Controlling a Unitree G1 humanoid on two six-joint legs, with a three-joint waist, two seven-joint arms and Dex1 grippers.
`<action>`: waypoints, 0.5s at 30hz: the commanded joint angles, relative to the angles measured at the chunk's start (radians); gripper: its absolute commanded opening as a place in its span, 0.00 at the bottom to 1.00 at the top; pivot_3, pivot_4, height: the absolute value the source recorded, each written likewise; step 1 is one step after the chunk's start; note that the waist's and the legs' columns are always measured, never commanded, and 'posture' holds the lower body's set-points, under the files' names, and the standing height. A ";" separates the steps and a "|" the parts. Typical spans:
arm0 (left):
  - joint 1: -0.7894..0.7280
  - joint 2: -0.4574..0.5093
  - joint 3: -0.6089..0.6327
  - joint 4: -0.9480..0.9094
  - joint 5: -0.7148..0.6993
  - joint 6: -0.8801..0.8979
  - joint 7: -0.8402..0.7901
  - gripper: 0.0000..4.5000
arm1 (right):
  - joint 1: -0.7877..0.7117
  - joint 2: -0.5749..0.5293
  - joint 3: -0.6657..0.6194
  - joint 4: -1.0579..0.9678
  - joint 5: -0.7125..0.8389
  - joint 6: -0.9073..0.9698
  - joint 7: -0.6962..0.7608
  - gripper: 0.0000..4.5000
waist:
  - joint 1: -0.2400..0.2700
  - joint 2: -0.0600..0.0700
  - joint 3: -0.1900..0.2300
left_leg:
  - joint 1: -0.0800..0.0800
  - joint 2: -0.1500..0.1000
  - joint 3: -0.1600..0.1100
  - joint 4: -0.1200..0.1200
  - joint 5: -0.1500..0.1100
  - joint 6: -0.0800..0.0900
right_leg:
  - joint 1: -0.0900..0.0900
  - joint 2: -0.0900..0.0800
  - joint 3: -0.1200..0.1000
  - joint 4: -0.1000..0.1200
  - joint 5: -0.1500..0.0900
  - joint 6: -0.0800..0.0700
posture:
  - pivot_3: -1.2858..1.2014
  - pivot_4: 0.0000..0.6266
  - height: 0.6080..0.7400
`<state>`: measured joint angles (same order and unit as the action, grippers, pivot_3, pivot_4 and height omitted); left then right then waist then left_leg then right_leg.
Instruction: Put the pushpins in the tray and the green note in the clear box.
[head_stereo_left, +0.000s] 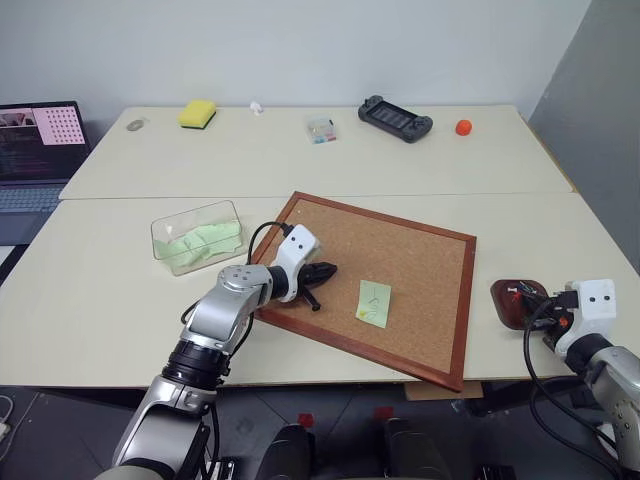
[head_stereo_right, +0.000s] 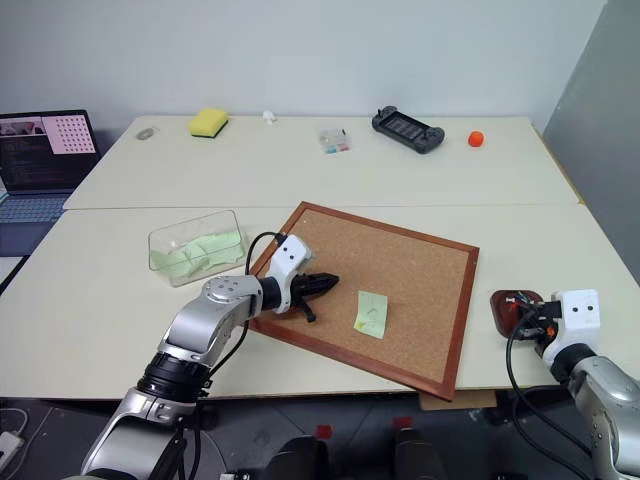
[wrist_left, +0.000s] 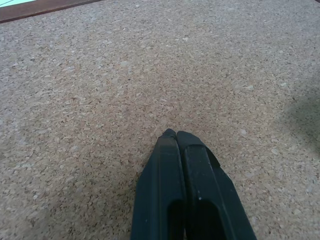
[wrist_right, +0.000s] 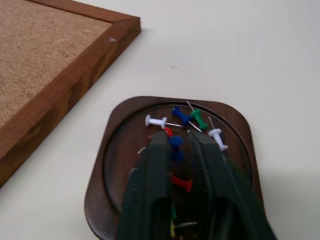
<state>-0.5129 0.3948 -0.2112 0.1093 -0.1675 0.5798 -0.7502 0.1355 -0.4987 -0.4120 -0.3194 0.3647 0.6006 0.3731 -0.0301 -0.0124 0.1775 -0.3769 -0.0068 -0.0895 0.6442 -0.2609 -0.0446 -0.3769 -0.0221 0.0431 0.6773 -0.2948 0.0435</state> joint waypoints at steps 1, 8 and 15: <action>0.032 0.010 -0.032 0.010 0.021 0.029 -0.007 0.00 | -0.008 -0.001 -0.013 -0.028 -0.005 -0.010 -0.018 0.38 | 0.000 0.000 0.000 | 0.000 0.000 0.000 0.000 0.000 0.000 | 0.000 0.000 0.000 0.000 0.000 0.000 | 0.52 0.24 1.00; 0.031 0.002 -0.033 0.014 0.020 0.025 -0.004 0.00 | -0.015 -0.017 -0.028 -0.024 -0.004 -0.014 -0.019 0.65 | 0.000 0.000 0.000 | 0.000 0.000 0.000 0.000 0.000 0.000 | 0.000 0.000 0.000 0.000 0.000 0.000 | 0.52 0.24 1.00; 0.034 -0.004 -0.034 0.014 0.020 0.023 -0.004 0.00 | -0.015 -0.036 -0.044 -0.095 0.111 -0.028 0.103 0.92 | 0.000 0.000 0.000 | 0.000 0.000 0.000 0.000 0.000 0.000 | 0.000 0.000 0.000 0.000 0.000 0.000 | 0.52 0.24 1.00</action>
<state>-0.5110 0.3919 -0.2103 0.1067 -0.1645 0.5799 -0.7497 0.1256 -0.5062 -0.4249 -0.3207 0.3832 0.5957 0.3788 -0.0300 -0.0124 0.1775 -0.3770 -0.0068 -0.0896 0.6440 -0.2610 -0.0446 -0.3769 -0.0220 0.0429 0.6773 -0.2949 0.0436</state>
